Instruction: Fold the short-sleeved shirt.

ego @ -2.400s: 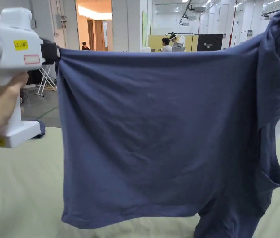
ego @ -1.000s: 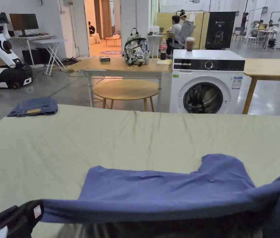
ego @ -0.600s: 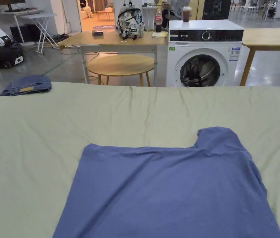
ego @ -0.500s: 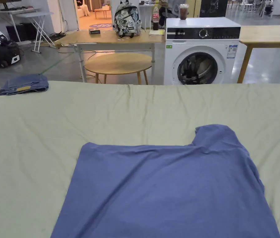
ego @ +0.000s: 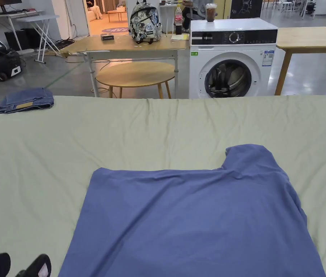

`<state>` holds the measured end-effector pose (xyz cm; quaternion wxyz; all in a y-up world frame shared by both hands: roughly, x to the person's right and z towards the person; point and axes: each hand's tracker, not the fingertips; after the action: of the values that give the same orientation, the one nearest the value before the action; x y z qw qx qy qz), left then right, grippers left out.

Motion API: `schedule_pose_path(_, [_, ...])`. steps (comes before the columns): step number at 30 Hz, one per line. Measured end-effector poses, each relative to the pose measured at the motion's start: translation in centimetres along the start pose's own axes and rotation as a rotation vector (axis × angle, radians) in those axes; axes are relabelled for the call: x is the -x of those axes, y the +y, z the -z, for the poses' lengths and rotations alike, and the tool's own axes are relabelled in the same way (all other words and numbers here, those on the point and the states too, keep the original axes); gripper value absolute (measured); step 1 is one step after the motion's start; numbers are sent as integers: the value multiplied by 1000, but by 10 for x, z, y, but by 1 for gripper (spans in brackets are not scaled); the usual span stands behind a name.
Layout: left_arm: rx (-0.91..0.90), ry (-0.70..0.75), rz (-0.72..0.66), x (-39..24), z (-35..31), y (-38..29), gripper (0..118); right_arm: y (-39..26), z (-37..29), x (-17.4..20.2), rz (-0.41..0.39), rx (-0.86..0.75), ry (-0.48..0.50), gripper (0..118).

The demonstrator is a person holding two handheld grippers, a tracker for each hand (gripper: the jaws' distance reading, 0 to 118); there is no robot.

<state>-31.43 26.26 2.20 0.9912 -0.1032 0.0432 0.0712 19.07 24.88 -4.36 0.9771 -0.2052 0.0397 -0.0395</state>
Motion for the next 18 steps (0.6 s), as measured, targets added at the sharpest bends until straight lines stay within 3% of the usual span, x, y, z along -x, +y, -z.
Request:
schedule_pose_path(1, [-14,-8,-16,-4,0,4,56,3,3,8,-11,-7,10,68])
schedule_pose_path(2, [-21,-5,-26,-7,0,6,56,4,5,17,-10,-25,48,34])
schedule_pose_path(3, [-34,4,-26,-11,0,9,54,5,9,26,-6,-33,76,8])
schedule_pose_path(4, [-40,1,-22,-13,1,12,43,5,13,34,-3,-40,75,0])
schedule_pose_path(5, [-35,-1,-22,-14,2,14,16,-1,19,34,-1,-49,81,0])
schedule_pose_path(6, [-34,1,-21,-15,4,14,0,-1,22,38,-17,-44,115,0])
schedule_pose_path(10, [31,24,20,-14,4,14,0,-4,30,54,-63,-9,135,0])
schedule_pose_path(15, [71,17,13,7,5,-1,0,-7,33,53,-46,3,146,0])
schedule_pose_path(18, [212,5,20,32,16,-38,28,-14,35,45,-27,30,150,0])
